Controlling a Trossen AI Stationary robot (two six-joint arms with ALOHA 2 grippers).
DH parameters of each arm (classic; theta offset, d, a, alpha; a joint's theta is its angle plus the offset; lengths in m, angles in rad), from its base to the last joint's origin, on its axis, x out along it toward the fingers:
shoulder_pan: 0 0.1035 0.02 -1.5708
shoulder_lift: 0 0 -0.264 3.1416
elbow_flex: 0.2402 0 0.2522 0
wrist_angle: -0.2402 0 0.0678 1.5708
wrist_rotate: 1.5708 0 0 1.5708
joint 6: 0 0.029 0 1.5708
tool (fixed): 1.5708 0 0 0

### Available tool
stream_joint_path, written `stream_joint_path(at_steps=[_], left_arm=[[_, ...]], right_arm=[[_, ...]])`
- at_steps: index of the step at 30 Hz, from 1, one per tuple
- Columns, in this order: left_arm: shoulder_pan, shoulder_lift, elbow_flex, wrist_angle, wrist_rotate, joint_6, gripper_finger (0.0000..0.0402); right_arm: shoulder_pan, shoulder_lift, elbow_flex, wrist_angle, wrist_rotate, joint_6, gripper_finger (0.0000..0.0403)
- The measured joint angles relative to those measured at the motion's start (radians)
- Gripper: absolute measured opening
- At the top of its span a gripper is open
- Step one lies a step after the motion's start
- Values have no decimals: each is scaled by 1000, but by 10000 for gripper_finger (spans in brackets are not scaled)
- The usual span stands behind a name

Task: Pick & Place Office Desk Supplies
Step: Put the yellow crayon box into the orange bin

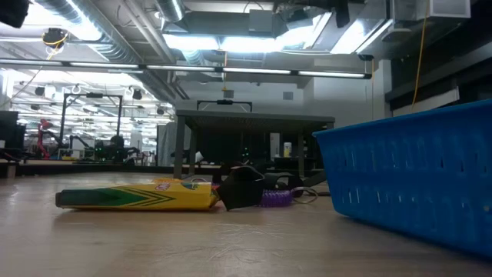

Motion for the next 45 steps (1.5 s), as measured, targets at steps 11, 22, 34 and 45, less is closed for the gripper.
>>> stream_joint_path(at_steps=[11, 22, 34, 45], left_arm=[[-14, 1, -91, 188, 33, 345, 54], [19, 15, -210, 389, 31, 507, 54], [40, 87, -225, 533, -3, 460, 97], [40, 84, -211, 471, 6, 249, 147]], right_arm=[[0, 106, 0, 28, 0, 59, 143], [0, 139, 0, 49, -1, 79, 143], [0, 139, 0, 49, 0, 100, 143], [0, 139, 0, 50, -1, 85, 143]])
